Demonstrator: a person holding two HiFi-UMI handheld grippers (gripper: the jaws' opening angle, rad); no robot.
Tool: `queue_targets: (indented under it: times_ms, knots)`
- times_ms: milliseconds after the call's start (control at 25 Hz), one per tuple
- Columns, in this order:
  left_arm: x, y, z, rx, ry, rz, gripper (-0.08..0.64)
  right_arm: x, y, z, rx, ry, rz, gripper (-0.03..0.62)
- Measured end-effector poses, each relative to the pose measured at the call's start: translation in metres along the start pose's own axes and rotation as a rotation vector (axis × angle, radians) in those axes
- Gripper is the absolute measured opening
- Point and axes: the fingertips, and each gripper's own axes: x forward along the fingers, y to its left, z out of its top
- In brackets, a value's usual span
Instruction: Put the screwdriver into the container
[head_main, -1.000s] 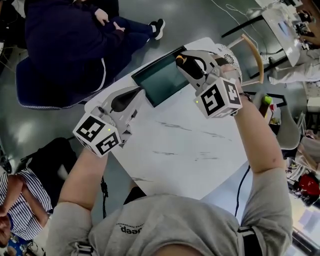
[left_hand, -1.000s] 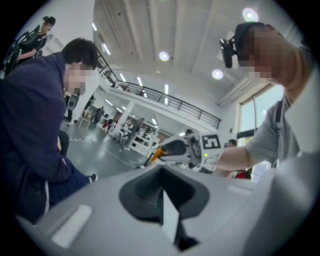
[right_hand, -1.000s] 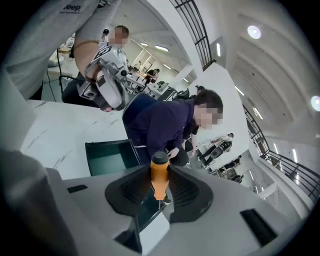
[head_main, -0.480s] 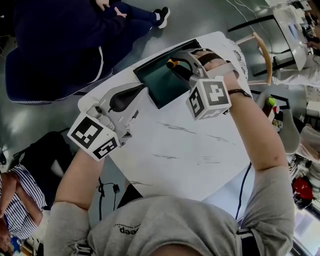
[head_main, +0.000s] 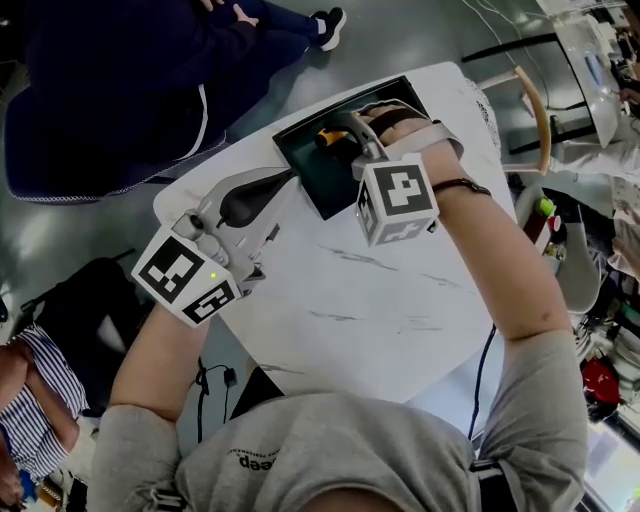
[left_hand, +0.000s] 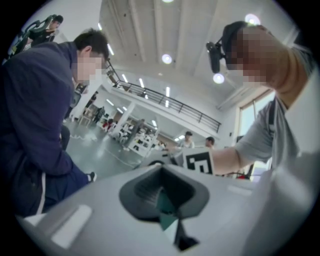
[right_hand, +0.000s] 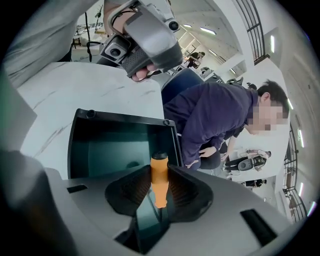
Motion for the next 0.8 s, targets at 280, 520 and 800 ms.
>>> queue_targets:
  times_ms: [280,520,800]
  knots:
    - [-0.008,0.003,-0.004,-0.008,-0.002,0.013,0.003,0.014,0.012,0.008,0.001,-0.003,0.046,0.109]
    - [-0.012,0.005,-0.004,-0.012,-0.01,0.016,0.003,0.023,0.016,0.009,0.008,0.003,0.067,0.109]
    - [-0.018,0.008,0.002,-0.018,-0.027,0.022,0.003,0.02,0.011,0.016,0.056,-0.032,0.082,0.152]
